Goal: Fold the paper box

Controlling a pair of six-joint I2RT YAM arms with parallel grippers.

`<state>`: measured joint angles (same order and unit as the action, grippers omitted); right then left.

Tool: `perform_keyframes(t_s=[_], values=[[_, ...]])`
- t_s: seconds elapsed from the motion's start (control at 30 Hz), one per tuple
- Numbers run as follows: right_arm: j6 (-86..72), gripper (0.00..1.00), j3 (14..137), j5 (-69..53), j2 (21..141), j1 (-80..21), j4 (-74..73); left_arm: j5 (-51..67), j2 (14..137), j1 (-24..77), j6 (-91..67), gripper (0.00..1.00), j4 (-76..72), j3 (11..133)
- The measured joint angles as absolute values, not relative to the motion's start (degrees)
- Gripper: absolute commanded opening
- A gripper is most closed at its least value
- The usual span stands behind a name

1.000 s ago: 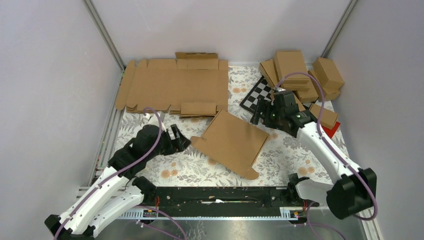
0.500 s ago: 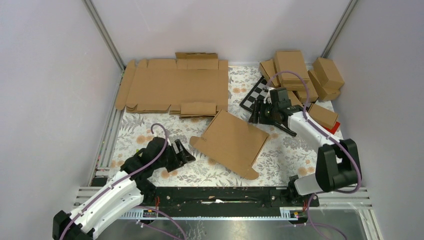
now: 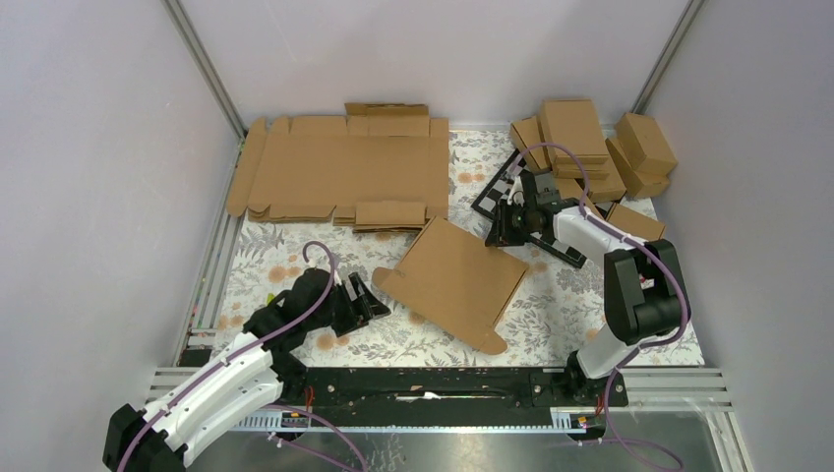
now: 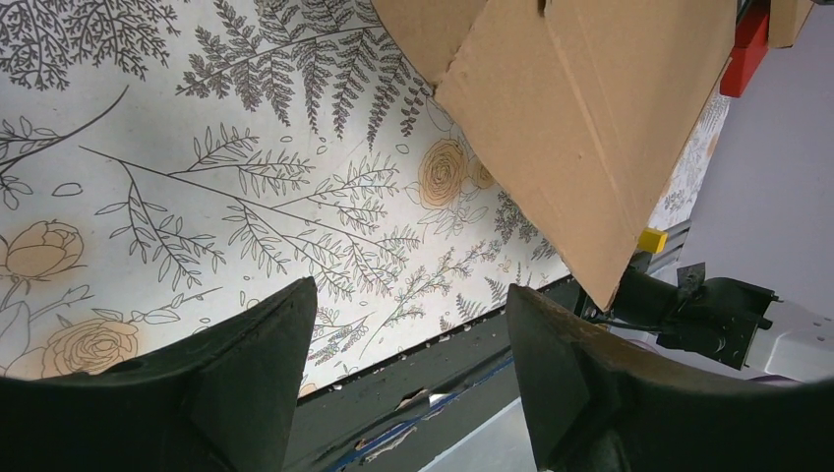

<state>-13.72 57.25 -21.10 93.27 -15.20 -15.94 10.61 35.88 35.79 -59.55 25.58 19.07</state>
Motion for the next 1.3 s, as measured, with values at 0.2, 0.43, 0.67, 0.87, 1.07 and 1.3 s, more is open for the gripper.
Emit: perform_keyframes(t_s=[0.2, 0.43, 0.67, 0.87, 1.07, 1.3], values=[[-13.52, 0.12, 58.33, -24.56, 95.2, -14.15, -15.31, 10.63, 36.64, 35.79, -59.51, 0.73, 23.62, 18.02], [-13.52, 0.05, 58.35, -26.68, 95.88, -13.41, -14.06, 10.74, 38.61, 35.79, -59.83, 0.73, 21.61, 15.62], [-13.5, 0.02, 58.33, -26.39, 95.88, -13.34, -14.06, 10.72, 37.47, 35.79, -60.05, 0.73, 20.18, 15.03], [-13.52, 0.01, 58.33, -24.64, 95.81, -13.34, -13.72, 10.74, 38.02, 35.79, -60.71, 0.72, 18.79, 12.84], [-13.52, 0.0, 58.04, -20.86, 95.46, -13.39, -12.88, 10.74, 38.02, 35.79, -61.98, 0.7, 16.73, 10.96], [-12.56, 0.0, 56.82, -17.34, 95.57, -13.32, -15.64, 11.81, 41.78, 35.81, -64.12, 0.67, 7.4, 8.16]])
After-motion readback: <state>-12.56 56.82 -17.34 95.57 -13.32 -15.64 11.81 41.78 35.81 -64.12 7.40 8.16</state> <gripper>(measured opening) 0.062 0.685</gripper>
